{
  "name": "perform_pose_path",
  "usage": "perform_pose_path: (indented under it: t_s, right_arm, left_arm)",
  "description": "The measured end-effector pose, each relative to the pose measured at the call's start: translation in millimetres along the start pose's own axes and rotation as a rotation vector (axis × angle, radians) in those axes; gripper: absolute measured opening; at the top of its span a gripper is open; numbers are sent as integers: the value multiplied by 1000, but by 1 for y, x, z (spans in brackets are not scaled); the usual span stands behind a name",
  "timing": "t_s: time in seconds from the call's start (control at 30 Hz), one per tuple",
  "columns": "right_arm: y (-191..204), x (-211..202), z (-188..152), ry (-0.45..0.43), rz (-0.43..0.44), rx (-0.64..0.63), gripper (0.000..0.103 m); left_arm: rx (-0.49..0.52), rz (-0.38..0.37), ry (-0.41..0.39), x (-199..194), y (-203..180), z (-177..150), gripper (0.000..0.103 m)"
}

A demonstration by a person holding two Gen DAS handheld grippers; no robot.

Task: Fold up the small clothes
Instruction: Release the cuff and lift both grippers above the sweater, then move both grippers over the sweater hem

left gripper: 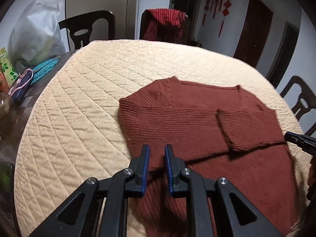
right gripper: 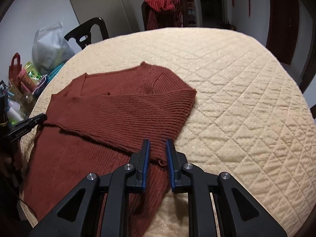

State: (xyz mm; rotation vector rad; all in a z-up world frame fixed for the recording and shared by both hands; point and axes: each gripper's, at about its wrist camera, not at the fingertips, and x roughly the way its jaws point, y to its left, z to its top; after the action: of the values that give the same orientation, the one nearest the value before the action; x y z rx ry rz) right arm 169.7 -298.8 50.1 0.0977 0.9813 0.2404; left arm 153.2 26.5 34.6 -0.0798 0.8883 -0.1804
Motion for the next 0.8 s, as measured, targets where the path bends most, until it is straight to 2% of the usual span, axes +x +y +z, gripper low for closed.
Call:
perform_pose_path:
  t_s: [0.1,0.2,0.43,0.57,0.7,0.8]
  right_arm:
    - [3,-7,-5,-9,16,-12,17]
    - [4,6,-12,28,18,-20,17]
    - [13,-23,-13,-43,29,-29,18]
    - [23,-44,-15,-88,52,-41,21]
    - [34,-63,-23,-122,82,-67,30]
    - [38,-74,-28,-138,87,-75,30]
  left_arm:
    - [6,6,-5,-2,0,-7,24]
    - [-10,22,12,7,0,-7,24]
    - [3,48,-31,-20,-11,-9,24]
    - [2,43,-54,-38,-17,-16,29]
    - [1,29,-83,-57,-23,-23,30]
    - [8,29,-100,-70,-26,-28,31]
